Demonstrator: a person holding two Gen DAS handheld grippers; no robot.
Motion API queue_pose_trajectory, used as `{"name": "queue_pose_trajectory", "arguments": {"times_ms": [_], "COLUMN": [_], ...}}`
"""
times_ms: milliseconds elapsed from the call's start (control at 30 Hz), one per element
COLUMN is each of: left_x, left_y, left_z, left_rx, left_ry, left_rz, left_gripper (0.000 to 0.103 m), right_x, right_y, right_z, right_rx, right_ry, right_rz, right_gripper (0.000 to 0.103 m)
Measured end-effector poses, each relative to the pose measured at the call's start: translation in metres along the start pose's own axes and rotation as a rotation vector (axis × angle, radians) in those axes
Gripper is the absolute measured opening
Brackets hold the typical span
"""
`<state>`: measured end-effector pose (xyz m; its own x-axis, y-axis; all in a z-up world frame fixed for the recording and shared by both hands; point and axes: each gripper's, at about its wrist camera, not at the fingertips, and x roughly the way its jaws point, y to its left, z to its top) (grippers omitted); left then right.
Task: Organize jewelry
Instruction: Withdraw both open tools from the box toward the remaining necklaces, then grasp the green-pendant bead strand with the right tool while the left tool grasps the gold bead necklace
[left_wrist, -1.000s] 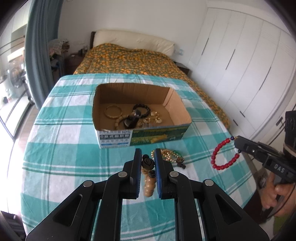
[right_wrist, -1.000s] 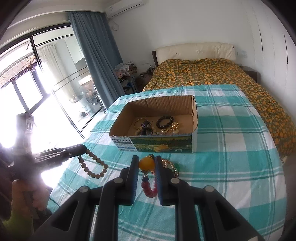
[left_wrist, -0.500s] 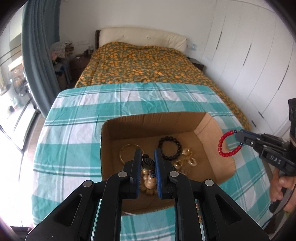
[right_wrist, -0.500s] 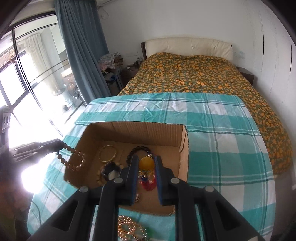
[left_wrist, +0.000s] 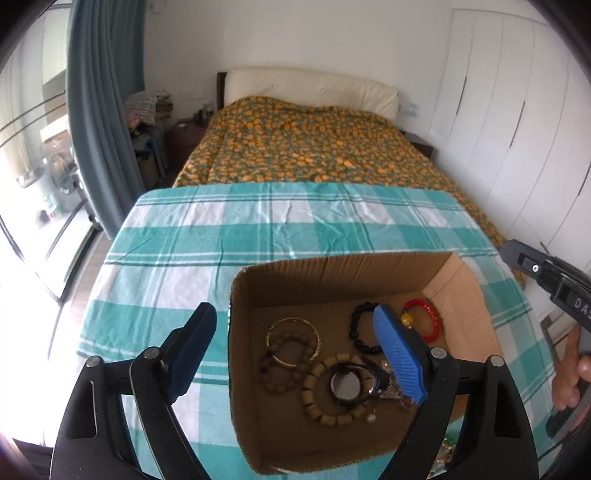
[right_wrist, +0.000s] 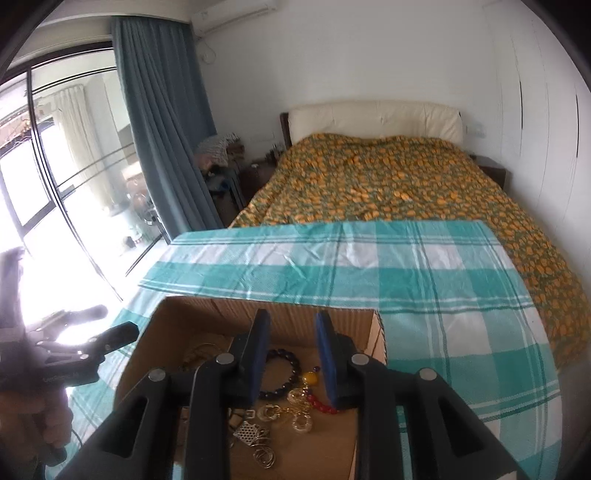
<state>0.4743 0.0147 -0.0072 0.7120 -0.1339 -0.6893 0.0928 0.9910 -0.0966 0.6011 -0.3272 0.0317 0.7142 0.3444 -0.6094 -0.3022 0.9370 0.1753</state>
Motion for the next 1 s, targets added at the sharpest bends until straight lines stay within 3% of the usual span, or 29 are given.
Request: {"name": "queue_pose_trajectory", "arguments": {"times_ms": [167,300,433,567,700,900,1000], "left_x": [-0.064,-0.094,-0.103,-0.11,-0.113,-0.11,-0.11], "left_y": [-0.002,-0.001,0.009,0.018,0.024,0.016,0.006], "left_z": [-0.045,-0.114,-0.193,-0.247,-0.27,-0.276,-0.275], "left_rx": [0.023,0.015,-0.055,-0.081,-0.085,-0.086,-0.046], "left_ry": [-0.051,-0.017,0.074,0.119,0.126,0.121,0.113], "left_rz": [-0.04,-0.05,-0.054,-0.034,-0.031,-0.076,-0.082], "left_gripper": [0.098,0.098,0.098,0.098,0.098,0.098,0.098], "right_x": [-0.083,-0.131,-0.148,-0.146,-0.137,-0.148,-0.135], "right_y": [0.03,0.05,0.064,0.079,0.081,0.073,0.064], "right_z": [-0.017,-0.069,-0.148,-0.23,-0.276,-0.287,-0.284], "right_rx": [-0.072,-0.104,-0.071,-0.023,0.043,0.075,0.084], "right_ry": [-0.096,-0.096,-0.02,0.109,0.237,0.234,0.25], "right_rz": [0.021,-0.017,-0.073,-0.115,-0.125,-0.157,-0.142], "right_gripper": [0.038,0.038,0.038,0.038,0.038,0.038,0.038]}}
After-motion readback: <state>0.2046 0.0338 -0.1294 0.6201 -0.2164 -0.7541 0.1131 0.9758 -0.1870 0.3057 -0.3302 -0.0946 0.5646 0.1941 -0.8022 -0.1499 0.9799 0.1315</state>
